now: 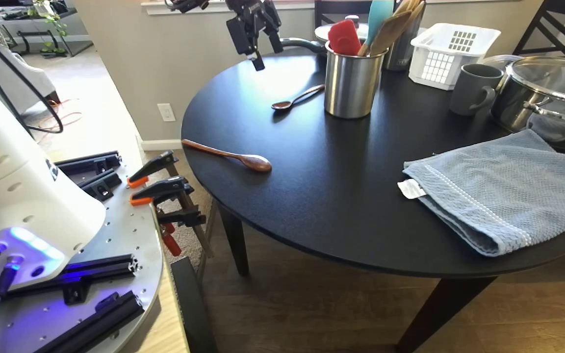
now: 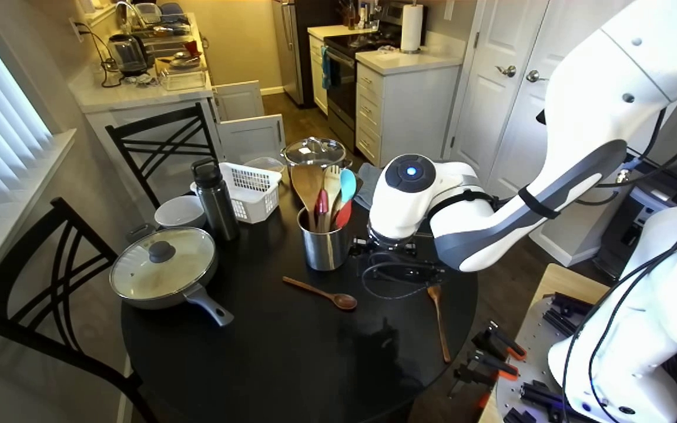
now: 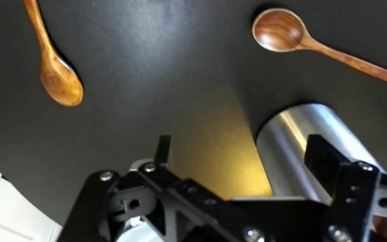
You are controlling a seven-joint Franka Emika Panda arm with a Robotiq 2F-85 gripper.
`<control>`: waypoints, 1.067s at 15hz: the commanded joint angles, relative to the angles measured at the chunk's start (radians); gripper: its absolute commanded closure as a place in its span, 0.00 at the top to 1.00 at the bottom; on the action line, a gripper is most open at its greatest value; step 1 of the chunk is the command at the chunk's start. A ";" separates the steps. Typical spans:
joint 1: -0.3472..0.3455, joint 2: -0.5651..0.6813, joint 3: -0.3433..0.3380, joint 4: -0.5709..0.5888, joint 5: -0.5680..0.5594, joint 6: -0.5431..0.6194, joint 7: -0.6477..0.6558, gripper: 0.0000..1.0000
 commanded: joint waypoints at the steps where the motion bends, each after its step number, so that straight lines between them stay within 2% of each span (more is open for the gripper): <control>1: -0.024 -0.021 -0.019 -0.117 0.225 0.109 -0.219 1.00; 4: -0.025 -0.030 -0.023 -0.172 0.411 0.075 -0.410 1.00; 8: -0.020 -0.043 -0.021 -0.181 0.574 -0.026 -0.591 1.00; 10: -0.027 -0.046 -0.020 -0.178 0.593 -0.090 -0.628 1.00; 13: -0.041 -0.044 -0.025 -0.178 0.560 -0.186 -0.614 1.00; 16: -0.070 -0.029 -0.037 -0.197 0.494 -0.170 -0.563 1.00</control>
